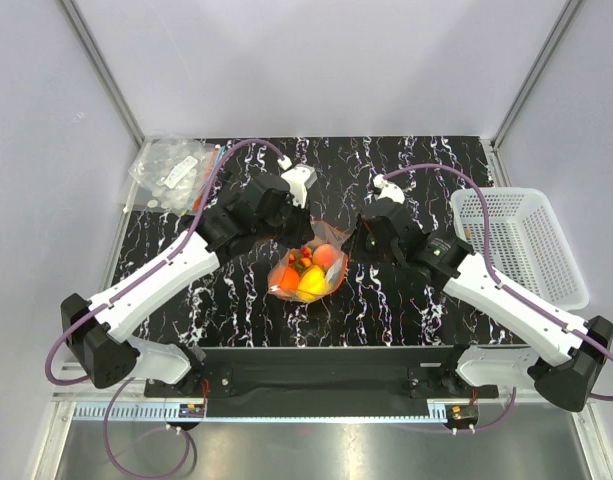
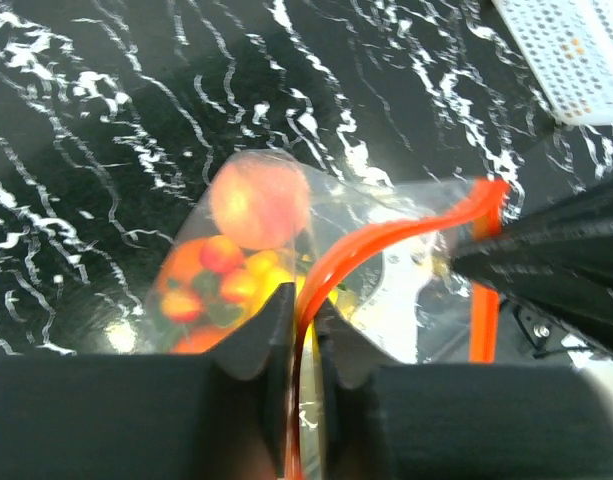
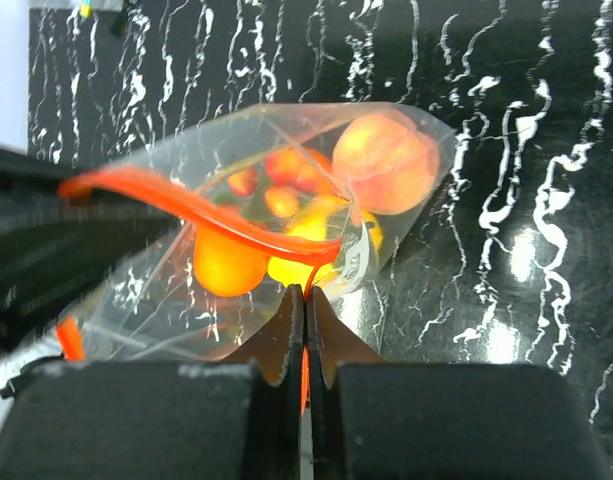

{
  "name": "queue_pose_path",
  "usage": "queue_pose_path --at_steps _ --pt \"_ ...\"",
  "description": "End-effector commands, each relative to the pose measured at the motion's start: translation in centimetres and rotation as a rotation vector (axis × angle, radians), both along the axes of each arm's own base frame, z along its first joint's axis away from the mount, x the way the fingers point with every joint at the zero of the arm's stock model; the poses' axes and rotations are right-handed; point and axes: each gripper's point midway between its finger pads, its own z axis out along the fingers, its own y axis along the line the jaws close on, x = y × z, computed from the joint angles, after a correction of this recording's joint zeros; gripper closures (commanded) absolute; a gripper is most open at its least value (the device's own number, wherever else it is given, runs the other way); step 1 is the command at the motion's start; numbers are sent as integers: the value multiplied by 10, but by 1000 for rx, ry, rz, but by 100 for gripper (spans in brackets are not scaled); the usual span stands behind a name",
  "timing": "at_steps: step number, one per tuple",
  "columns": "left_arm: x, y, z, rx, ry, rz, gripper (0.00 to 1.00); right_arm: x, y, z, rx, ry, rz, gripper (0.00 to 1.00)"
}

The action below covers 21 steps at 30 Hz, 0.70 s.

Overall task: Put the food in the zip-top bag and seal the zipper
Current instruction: Zip the zipper food storage bag at the center of the board.

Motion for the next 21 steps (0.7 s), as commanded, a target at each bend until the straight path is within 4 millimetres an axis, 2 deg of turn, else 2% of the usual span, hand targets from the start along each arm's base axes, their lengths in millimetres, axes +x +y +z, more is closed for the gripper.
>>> queue_pose_path --at_steps 1,3,6,7,9,12,14,15,17,18,21 --pt "-14 -14 28 -106 -54 -118 80 11 -6 42 57 -95 -71 100" --pt "-20 -11 33 -122 -72 -131 72 18 -18 43 1 -107 -115 100" --pt "-26 -3 41 -131 -115 -142 45 26 -27 45 -55 -100 -141 100" --pt "-27 -1 45 -138 -140 -150 33 28 -28 45 -61 -95 -145 100" --pt "-34 8 51 -157 -182 -154 18 30 -27 44 -55 -82 -133 100" --pt "-41 19 59 -192 -241 -139 10 32 -26 48 -48 -74 -126 100" --pt "-46 28 73 -239 -302 -127 5 34 -29 52 -66 -69 -126 100" --pt "-48 30 59 -228 -294 -125 4 36 -30 53 -78 -65 -126 100" --pt "-54 36 65 -276 -349 -129 1 40 -35 53 -111 -55 -134 100" --pt "-57 37 45 -268 -329 -131 1 41 -36 53 -115 -53 -137 100" --pt "-59 36 42 -336 -376 -133 1 47 -42 51 -113 -45 -137 100"
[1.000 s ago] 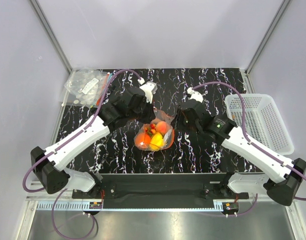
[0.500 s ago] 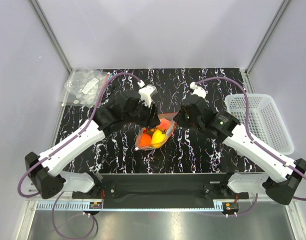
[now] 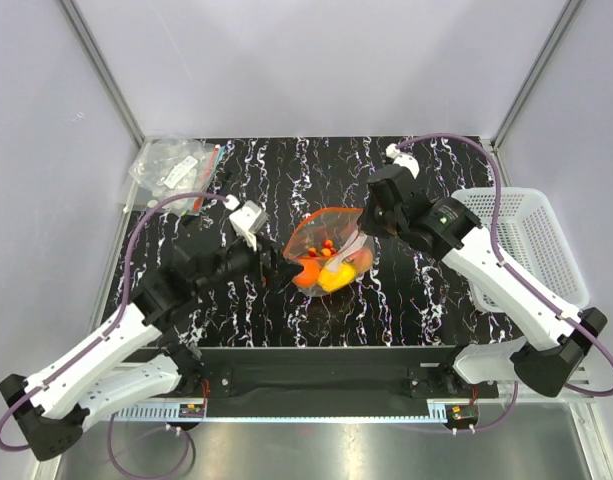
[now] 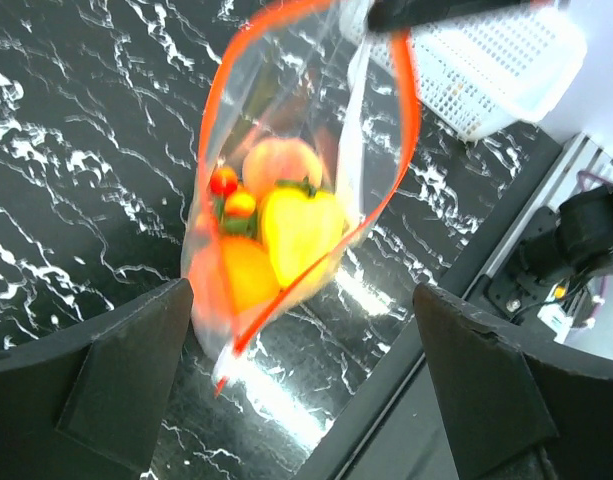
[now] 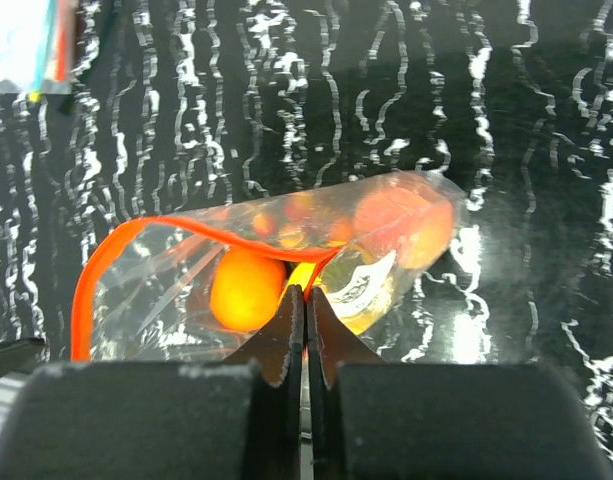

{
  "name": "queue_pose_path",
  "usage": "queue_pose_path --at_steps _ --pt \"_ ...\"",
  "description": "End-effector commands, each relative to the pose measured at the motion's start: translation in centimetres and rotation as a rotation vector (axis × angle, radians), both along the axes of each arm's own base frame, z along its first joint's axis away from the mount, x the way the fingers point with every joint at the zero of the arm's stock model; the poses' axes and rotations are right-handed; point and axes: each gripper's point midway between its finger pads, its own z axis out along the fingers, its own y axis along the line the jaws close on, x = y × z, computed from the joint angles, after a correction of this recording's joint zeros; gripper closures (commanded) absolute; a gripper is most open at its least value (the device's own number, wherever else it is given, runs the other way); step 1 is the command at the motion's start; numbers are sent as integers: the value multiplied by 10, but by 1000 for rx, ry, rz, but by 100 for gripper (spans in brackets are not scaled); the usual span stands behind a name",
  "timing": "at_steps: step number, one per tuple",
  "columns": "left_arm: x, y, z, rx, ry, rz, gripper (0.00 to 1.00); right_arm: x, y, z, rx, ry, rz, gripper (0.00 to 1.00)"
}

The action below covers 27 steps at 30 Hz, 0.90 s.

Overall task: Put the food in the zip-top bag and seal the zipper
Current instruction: Zip the zipper food storage bag at the center of the board.

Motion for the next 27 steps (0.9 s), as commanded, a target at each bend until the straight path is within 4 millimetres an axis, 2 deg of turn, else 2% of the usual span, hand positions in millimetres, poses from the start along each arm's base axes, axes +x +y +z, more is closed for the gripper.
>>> queue_pose_path --at_steps 1,2,3,5,6,7,9,10,12,14,15,16,19,22,25,27 --pt "6 -9 0 -110 -99 -5 1 5 -14 14 -3 -23 -7 100" --pt "3 -5 5 -141 -133 -1 1 8 -17 14 7 -22 -5 100" --pt "5 -3 -5 -153 -161 10 1 9 -19 14 13 -21 -6 100" --pt "9 9 -3 -190 -220 76 1 9 -22 13 16 -16 -7 100" --pt "14 15 -6 -201 -222 122 1 8 -23 13 16 -14 -6 100" --pt "28 29 -16 -192 -213 239 1 7 -24 12 15 -9 -4 100" --pt "33 33 -22 -173 -220 272 1 8 -24 10 18 -7 -3 100" --pt "32 28 -31 -164 -213 241 3 7 -25 9 18 -5 -2 100" --pt "29 18 -27 -191 -232 194 5 7 -25 9 20 -2 -6 100" --pt "25 9 -38 -186 -237 137 6 8 -27 9 21 -1 -16 100" --pt "21 3 -32 -197 -300 81 7 8 -28 9 21 0 -20 100" --pt "17 -3 -36 -197 -306 41 7 8 -28 10 28 -2 -23 100" --pt "21 -5 -48 -153 -312 39 6 9 -26 10 33 0 -20 100" --pt "23 -11 -56 -101 -338 -1 10 9 -25 6 27 11 -19 100" --pt "22 -12 -52 -103 -396 -22 16 9 -25 5 31 14 -19 100" --pt "21 -14 -48 -111 -430 -42 26 9 -26 5 30 16 -21 100"
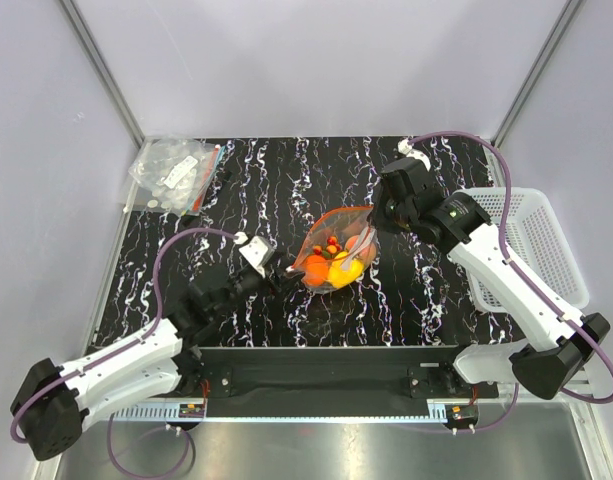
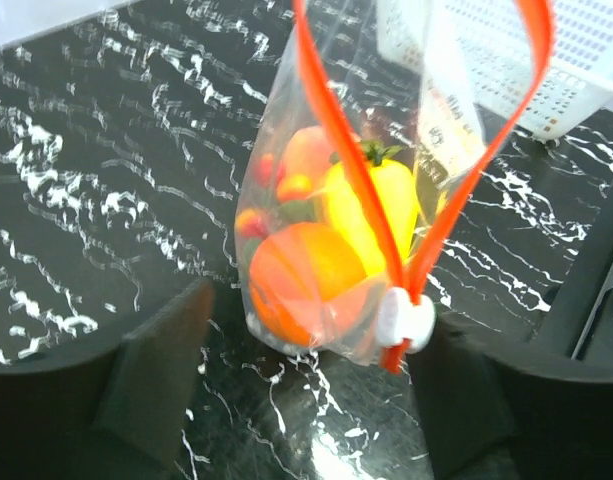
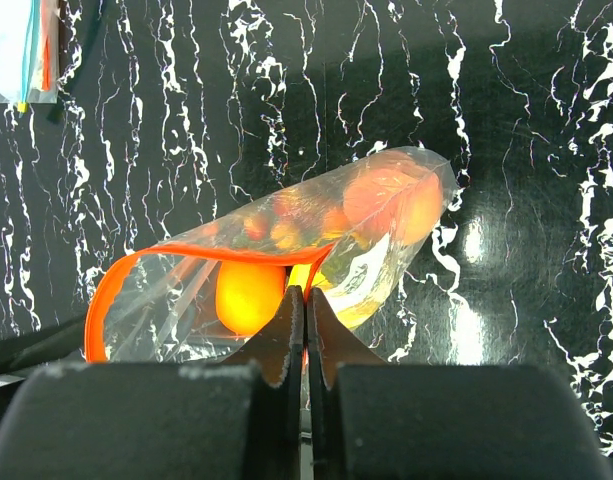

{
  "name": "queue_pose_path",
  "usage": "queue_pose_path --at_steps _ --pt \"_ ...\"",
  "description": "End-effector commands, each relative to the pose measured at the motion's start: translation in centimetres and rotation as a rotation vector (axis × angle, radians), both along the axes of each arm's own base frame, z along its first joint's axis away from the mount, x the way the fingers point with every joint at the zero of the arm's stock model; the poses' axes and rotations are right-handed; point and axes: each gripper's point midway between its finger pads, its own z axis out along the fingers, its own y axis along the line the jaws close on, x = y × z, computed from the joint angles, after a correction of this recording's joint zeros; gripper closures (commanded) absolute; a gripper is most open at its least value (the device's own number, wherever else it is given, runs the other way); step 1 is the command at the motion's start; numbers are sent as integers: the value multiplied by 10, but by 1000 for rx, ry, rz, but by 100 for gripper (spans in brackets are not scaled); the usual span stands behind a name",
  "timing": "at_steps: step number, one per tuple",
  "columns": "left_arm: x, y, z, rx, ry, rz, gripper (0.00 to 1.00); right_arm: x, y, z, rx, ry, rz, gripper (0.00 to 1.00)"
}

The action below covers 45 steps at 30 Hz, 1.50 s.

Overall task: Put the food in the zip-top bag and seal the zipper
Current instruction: Zip the zipper food storage bag at the center of the board.

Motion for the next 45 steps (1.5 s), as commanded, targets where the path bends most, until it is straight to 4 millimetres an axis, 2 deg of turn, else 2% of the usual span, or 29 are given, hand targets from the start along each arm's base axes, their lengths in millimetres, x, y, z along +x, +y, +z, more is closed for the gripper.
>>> queue_pose_path --at_steps 1,4,7,8,9,11,16,17,19,20,23,24,25,30,32,33,34,36,38,39,40,43,45 --pt "-3 -10 35 -57 -170 -69 30 -1 -2 9 27 -21 3 100" --pt "-4 -15 27 -35 -157 -100 34 -2 -4 8 21 -17 -3 100" --pt "-10 -20 27 -51 -172 -143 34 -3 -5 10 21 -19 -6 100" --pt "-13 -20 20 -47 -168 -153 33 -2 -6 11 22 -22 -7 100" --pt "-14 -21 23 -64 -187 -160 32 -3 -7 11 20 -20 -10 100" --pt "-14 -19 13 -65 -173 -154 27 -2 -9 12 18 -25 -17 100" --pt "-13 -20 8 -83 -168 -145 31 -3 -10 10 19 -21 -19 100" --pt "-12 -20 8 -85 -170 -144 44 -3 -11 11 18 -21 -18 100" --pt "-10 -19 11 -99 -177 -127 64 -4 -10 10 21 -20 -19 100" --pt "-9 -18 15 -118 -193 -120 69 -4 -10 8 20 -18 -17 100" --pt "-8 -14 23 -156 -221 -96 66 -5 -11 5 19 -12 -15 100" --pt "-8 -14 25 -162 -226 -96 55 -6 -11 3 16 -6 -14 100" --pt "-9 -15 28 -165 -235 -100 52 -7 -11 2 17 -4 -14 100" --pt "-11 -21 32 -168 -242 -138 49 -10 -12 1 22 1 -10 100" --pt "-12 -23 33 -169 -240 -146 57 -10 -12 0 23 5 -12 100" --pt "-11 -23 32 -166 -237 -146 66 -12 -12 1 24 6 -8 100" --pt "-11 -24 32 -162 -232 -149 82 -14 -12 3 30 5 -4 100" --pt "-8 -26 31 -147 -220 -148 100 -17 -13 8 36 -9 9 100" --pt "-8 -27 32 -148 -215 -150 100 -19 -14 13 27 -30 34 92" --pt "-8 -28 33 -152 -212 -150 100 -20 -14 20 9 -66 85 82" --pt "-8 -29 33 -158 -210 -152 100 -20 -14 23 -6 -85 112 66" --pt "-7 -33 39 -163 -192 -188 100 -23 -13 38 -71 -164 246 57" --pt "-8 -36 34 -143 -166 -228 100 -26 -11 50 -99 -228 330 52"
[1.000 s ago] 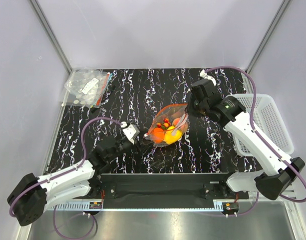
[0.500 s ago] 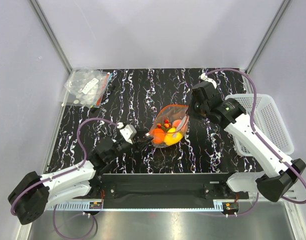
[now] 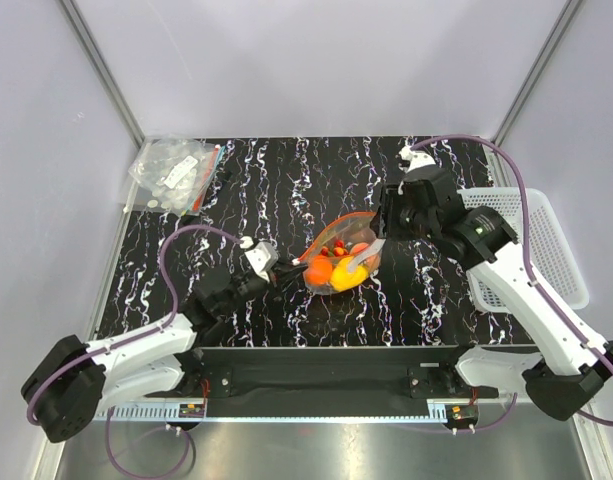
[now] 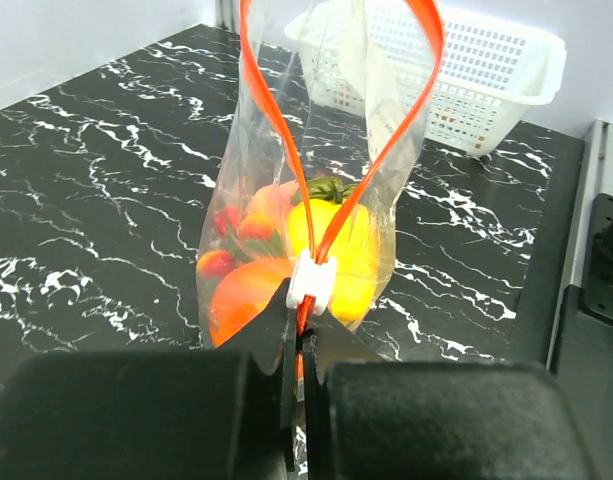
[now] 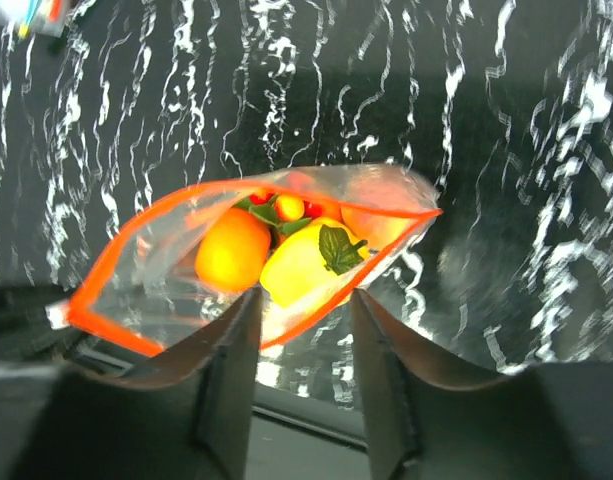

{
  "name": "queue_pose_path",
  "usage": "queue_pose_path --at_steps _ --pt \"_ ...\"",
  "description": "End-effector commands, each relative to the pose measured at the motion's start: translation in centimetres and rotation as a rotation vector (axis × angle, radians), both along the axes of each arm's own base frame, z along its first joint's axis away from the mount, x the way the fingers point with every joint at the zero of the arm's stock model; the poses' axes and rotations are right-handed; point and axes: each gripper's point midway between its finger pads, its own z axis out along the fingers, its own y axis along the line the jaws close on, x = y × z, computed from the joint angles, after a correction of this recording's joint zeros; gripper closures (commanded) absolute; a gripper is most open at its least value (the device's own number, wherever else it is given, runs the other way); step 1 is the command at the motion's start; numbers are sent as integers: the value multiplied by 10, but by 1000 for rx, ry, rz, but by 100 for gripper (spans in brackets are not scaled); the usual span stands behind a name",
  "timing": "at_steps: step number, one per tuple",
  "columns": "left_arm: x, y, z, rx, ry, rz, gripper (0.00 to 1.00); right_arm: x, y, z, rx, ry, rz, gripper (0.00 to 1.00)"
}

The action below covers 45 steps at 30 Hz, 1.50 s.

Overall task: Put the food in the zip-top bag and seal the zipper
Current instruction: Zip the zipper food storage bag at the center of the board.

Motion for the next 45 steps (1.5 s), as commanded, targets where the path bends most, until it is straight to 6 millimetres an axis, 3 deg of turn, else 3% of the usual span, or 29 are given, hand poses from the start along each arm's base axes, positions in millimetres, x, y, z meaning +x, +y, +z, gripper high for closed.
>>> queue_pose_path --at_steps 1,3,5,6,8,9,12,17,26,31,35,45 --pt "1 -8 31 -55 -48 -66 100 -3 4 41 -34 -175 188 50" --pt "-2 -6 35 -76 -83 -84 100 -10 11 51 -28 -221 286 45" --pt "-1 -1 32 -74 -82 -85 100 -24 27 56 7 -268 440 45" --pt "-4 -1 33 -72 -82 -108 100 -36 48 68 57 -347 611 47" --pt "2 4 33 -66 -58 -110 100 -46 64 69 93 -413 760 48" --pt "-2 3 31 -59 -50 -154 100 -57 78 80 131 -497 886 46" --pt "-2 5 37 -58 -48 -218 100 -60 93 84 135 -591 1021 46" --pt "-1 3 40 -50 -80 -238 100 -55 117 65 100 -590 1151 51" --pt "-1 -2 48 -31 -107 -292 100 -47 154 26 -94 -647 1345 47" --pt "1 0 46 -25 -104 -284 100 -49 164 10 -148 -730 1422 59" --pt "1 0 44 -20 -100 -285 100 -50 172 10 -162 -765 1437 60" --pt "4 1 43 -26 -86 -278 100 -57 187 -22 -239 -676 1510 62"
